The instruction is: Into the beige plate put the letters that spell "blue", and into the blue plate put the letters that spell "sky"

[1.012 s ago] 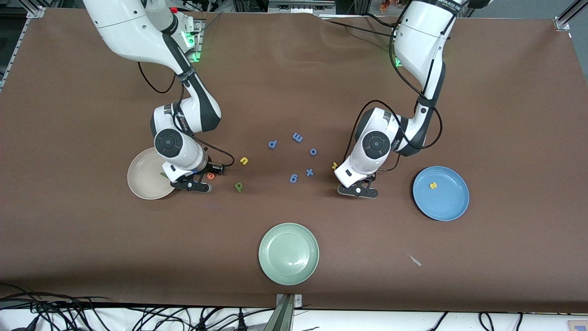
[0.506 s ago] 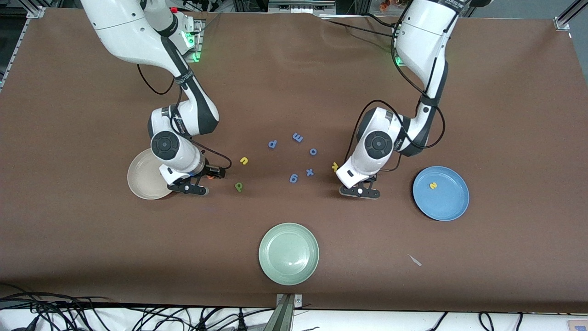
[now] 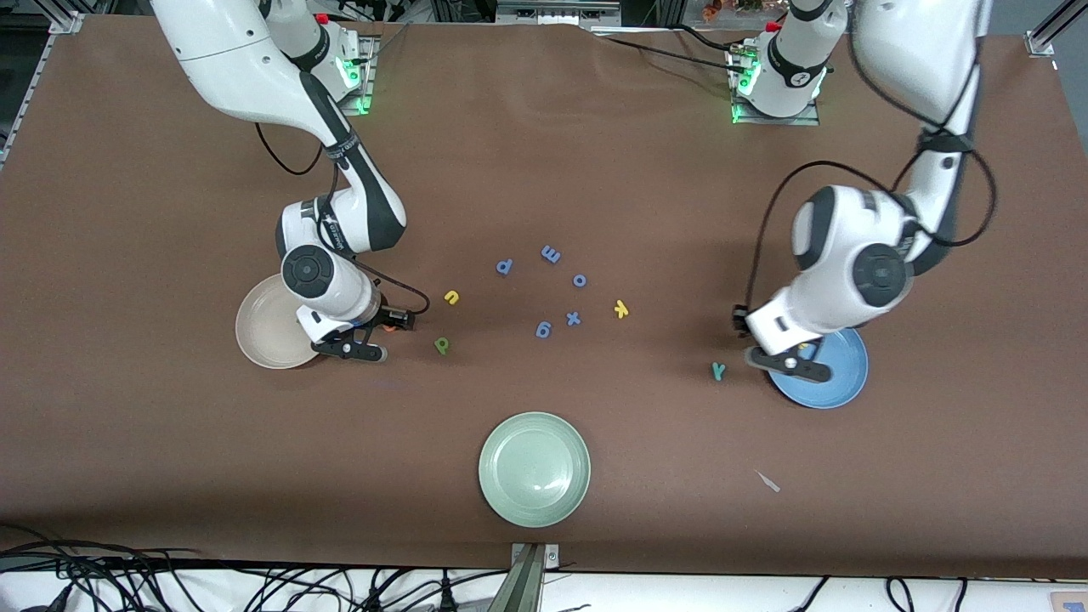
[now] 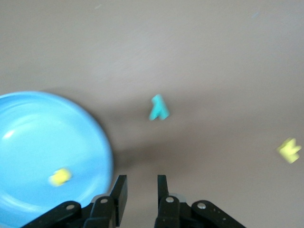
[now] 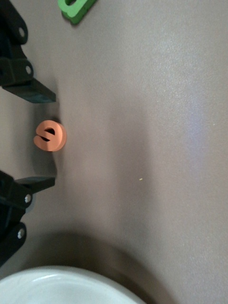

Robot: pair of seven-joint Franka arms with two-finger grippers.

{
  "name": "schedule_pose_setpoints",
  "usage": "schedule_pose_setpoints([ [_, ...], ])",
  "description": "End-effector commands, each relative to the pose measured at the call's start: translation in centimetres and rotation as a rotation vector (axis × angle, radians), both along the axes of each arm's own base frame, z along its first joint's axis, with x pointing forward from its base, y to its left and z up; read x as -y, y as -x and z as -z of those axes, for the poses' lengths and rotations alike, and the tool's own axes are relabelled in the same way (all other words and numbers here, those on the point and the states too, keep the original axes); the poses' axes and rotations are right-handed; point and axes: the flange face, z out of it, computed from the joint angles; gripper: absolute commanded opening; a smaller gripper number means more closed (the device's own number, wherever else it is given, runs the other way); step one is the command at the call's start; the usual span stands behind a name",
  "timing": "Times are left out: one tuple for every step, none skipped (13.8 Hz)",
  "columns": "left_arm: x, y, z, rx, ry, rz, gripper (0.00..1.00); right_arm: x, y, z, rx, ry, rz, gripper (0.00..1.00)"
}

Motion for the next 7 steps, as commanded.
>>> schedule_pose_setpoints([
  [-2.4,1.4,1.8,-0.024,-0.023,0.052,0.36,-0.2,-0.6,0.1,0.008,-0.011,-0.007,0.59],
  [-2.4,1.5,2.3,-0.03,-0.023,0.049,0.36,-0.2,-0.5,0.2,0.006,-0.011,-0.007,0.57],
  [-2.3,1.3,2.0,-0.025,-0.021,0.036,0.39,-0.2,-0.6,0.2,0.009,-0.012,-0.007,0.53],
  [-1.9,1.1,1.8,-0.017,-0.015,0.033,0.49,-0.2,-0.7,0.2,0.016,-0.015,-0.005,0.52],
  [-1.2,1.1,1.9,-0.012,-0.006,0.028,0.6,-0.2,-0.6,0.3,0.016,-0.014,-0.005,0.49],
  [-0.7,0.6,2.4,0.004,0.02,-0.009,0.68,-0.2,-0.6,0.3,0.016,-0.014,-0.005,0.47],
  [0.8,0.4,3.5,0.009,0.047,-0.028,0.71,-0.2,-0.7,0.4,0.019,-0.015,-0.003,0.45],
])
